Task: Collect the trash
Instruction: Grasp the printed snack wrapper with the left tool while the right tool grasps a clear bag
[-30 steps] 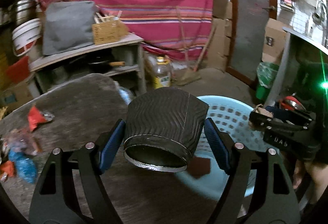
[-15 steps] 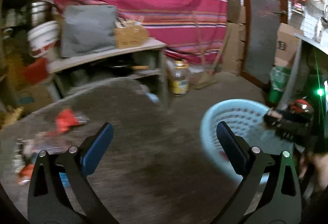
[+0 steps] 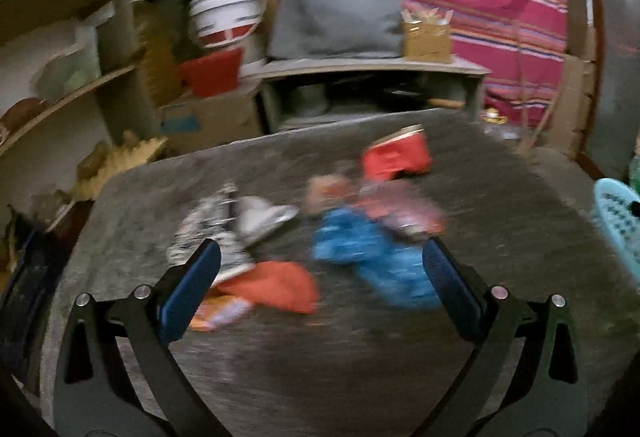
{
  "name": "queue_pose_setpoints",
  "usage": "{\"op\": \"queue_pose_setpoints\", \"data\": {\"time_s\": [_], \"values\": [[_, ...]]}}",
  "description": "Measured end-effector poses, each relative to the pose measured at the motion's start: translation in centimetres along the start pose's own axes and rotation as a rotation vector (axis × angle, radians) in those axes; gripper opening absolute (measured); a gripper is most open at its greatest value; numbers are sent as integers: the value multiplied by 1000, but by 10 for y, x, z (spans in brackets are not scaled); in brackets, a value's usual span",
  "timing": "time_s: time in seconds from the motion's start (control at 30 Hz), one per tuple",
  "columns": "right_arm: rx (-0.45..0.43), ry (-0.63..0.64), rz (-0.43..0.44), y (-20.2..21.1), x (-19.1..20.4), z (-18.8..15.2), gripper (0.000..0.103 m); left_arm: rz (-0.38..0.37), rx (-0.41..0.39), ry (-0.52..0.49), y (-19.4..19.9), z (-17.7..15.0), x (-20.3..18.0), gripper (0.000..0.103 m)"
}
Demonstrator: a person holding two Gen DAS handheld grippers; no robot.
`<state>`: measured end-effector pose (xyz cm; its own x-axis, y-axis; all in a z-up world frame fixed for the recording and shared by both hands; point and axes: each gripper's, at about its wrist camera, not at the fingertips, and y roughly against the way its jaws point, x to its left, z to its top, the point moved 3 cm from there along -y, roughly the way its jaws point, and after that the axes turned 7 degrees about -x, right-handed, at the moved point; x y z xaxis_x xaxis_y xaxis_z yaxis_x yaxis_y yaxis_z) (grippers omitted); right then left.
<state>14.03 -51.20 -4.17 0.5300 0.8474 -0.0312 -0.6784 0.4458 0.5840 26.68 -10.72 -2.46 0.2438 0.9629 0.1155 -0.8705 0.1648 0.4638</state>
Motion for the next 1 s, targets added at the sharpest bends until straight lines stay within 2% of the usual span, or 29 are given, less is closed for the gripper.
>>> {"op": "queue_pose_setpoints", "data": {"time_s": [0.03, 0.13, 0.2, 0.23, 0.3, 0.47, 0.57, 0.6, 0.63, 0.8, 1.0], "values": [[1, 10, 11, -1, 11, 1, 84, 33, -2, -2, -4, -2, 12, 97], [-2, 31, 48, -2, 42, 3, 85, 61, 16, 23, -13, -7, 36, 97], [-6, 34, 78, -1, 62, 4, 96, 75, 29, 44, -22, -9, 49, 97], [-19, 35, 89, 0, 74, 5, 98, 78, 36, 48, -25, -11, 53, 96], [-35, 48, 104, 2, 93, 6, 98, 83, 58, 55, -37, -13, 62, 93], [-2, 144, 150, -2, 149, 1, 98, 87, 97, 70, -59, -19, 73, 83], [0, 181, 189, -2, 178, 0, 98, 69, 148, 96, -77, -27, 83, 64], [0, 187, 201, -1, 183, -1, 98, 48, 165, 114, -80, -29, 85, 51], [1, 200, 222, -1, 193, -2, 98, 43, 167, 120, -80, -29, 87, 48], [-32, 240, 308, 14, 239, 1, 98, 69, 80, 46, -57, -23, 87, 38], [-27, 277, 397, 22, 293, -4, 98, 108, 3, 1, -19, -16, 107, 37]]}}
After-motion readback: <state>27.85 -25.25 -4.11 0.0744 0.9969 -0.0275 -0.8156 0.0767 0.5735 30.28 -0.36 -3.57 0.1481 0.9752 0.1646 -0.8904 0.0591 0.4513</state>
